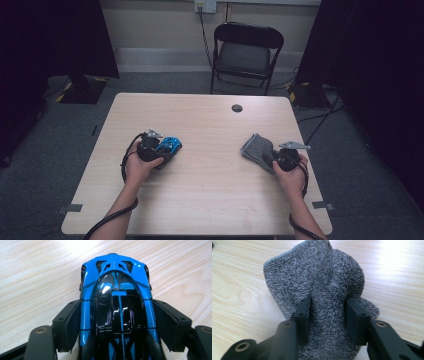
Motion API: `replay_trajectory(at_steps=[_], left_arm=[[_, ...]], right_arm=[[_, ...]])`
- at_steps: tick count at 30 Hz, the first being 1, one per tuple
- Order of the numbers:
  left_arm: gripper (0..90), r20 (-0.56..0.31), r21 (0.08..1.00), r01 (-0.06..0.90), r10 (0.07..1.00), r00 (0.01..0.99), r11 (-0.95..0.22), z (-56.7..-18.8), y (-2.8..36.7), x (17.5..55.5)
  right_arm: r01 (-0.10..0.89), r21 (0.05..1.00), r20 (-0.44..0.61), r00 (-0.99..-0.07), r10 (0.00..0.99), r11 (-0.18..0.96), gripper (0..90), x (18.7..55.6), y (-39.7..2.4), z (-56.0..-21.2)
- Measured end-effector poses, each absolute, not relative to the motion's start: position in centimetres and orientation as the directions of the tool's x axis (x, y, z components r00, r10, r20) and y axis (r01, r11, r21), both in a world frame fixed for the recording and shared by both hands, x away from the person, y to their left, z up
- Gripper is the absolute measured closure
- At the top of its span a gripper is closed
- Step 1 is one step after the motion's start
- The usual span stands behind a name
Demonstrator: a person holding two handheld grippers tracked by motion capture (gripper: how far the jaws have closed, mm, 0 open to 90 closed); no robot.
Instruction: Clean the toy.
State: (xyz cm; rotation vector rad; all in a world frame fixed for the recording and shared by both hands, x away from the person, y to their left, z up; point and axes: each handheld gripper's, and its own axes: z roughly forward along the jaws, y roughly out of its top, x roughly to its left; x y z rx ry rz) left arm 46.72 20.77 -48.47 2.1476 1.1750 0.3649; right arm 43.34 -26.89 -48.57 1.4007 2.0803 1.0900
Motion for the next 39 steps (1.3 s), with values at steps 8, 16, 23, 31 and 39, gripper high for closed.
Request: replay_trajectory(at_steps=[8, 16, 23, 31, 39], left_arm=[[24.7, -0.073, 0.653, 0.653, 0.826, 0.559, -0.384, -48.3, 21.0, 46.5], [23.8, -0.081, 0.657, 0.653, 0.826, 0.558, -0.376, -47.7, 21.2, 46.3], [22.2, -0.08, 0.669, 0.645, 0.826, 0.558, -0.37, -46.6, 21.1, 45.9], [18.3, -0.082, 0.669, 0.649, 0.832, 0.549, -0.362, -45.8, 21.1, 45.5], [17.2, -0.096, 0.69, 0.627, 0.812, 0.576, -0.363, -45.0, 20.8, 44.6]], right_arm=[[0.587, 0.786, 0.085, -0.414, 0.906, 0.195, 52.7, 43.3, -26.9, -48.4], [0.589, 0.785, 0.089, -0.413, 0.906, 0.192, 47.0, 43.3, -26.6, -48.0], [0.586, 0.787, 0.086, -0.412, 0.907, 0.192, 40.8, 43.1, -26.5, -47.7], [0.575, 0.794, 0.077, -0.414, 0.907, 0.195, 34.3, 42.6, -26.3, -47.1], [0.567, 0.801, 0.093, -0.432, 0.897, 0.191, 30.0, 42.2, -25.8, -46.3]])
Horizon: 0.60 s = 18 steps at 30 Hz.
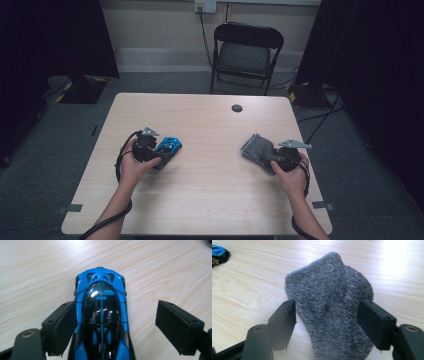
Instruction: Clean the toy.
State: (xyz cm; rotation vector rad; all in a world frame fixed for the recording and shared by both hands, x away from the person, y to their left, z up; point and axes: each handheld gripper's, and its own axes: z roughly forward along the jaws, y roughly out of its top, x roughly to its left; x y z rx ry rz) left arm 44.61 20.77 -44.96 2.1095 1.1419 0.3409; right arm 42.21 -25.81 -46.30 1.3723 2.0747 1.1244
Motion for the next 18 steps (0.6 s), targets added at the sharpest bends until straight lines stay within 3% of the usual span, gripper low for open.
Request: replay_trajectory(at_steps=[14, 18], left_arm=[[16.6, -0.104, 0.721, 0.564, 0.741, 0.664, -0.404, -43.3, 19.2, 42.4], [16.5, -0.108, 0.722, 0.552, 0.72, 0.686, -0.418, -43.3, 18.8, 41.8]], right_arm=[[0.55, 0.802, 0.104, -0.514, 0.852, 0.233, 17.6, 41.2, -24.2, -45.5], [0.537, 0.805, 0.098, -0.54, 0.836, 0.253, 17.5, 40.8, -23.6, -45.5]])
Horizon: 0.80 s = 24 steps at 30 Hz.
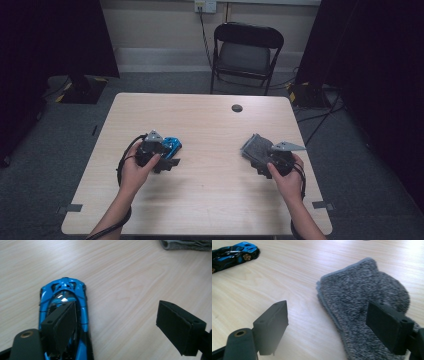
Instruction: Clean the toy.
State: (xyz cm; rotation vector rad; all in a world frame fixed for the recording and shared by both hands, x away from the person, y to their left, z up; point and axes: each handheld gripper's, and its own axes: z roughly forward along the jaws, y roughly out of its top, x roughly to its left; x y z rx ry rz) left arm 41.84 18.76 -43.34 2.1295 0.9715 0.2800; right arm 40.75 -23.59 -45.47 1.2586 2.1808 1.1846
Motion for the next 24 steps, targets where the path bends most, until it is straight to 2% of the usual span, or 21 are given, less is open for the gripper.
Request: replay_trajectory(at_steps=[24], left_arm=[[16.4, -0.139, 0.708, 0.515, 0.619, 0.773, -0.484, -44.8, 15.9, 38.9]], right_arm=[[0.487, 0.807, 0.097, -0.668, 0.738, 0.335, 17.8, 38.1, -20.7, -45.6]])
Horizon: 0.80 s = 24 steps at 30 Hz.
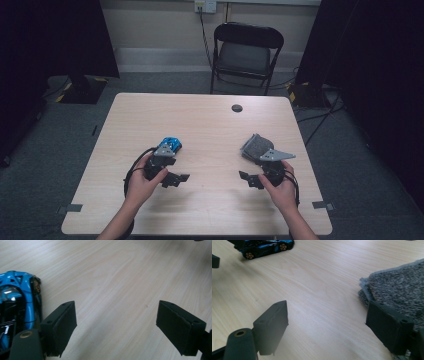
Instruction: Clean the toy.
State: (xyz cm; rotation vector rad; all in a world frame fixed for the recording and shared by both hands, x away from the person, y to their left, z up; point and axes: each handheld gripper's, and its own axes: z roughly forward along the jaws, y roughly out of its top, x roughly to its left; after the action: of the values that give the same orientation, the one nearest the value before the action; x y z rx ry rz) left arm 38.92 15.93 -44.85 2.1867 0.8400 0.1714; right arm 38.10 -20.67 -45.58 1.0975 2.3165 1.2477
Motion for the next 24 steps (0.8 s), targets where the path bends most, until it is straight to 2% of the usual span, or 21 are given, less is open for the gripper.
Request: replay_trajectory(at_steps=[24], left_arm=[[16.4, -0.133, 0.7, 0.466, 0.542, 0.83, -0.541, -46.4, 13.8, 36.7]], right_arm=[[0.475, 0.786, 0.111, -0.738, 0.666, 0.395, 18.6, 35.6, -19.5, -47.1]])
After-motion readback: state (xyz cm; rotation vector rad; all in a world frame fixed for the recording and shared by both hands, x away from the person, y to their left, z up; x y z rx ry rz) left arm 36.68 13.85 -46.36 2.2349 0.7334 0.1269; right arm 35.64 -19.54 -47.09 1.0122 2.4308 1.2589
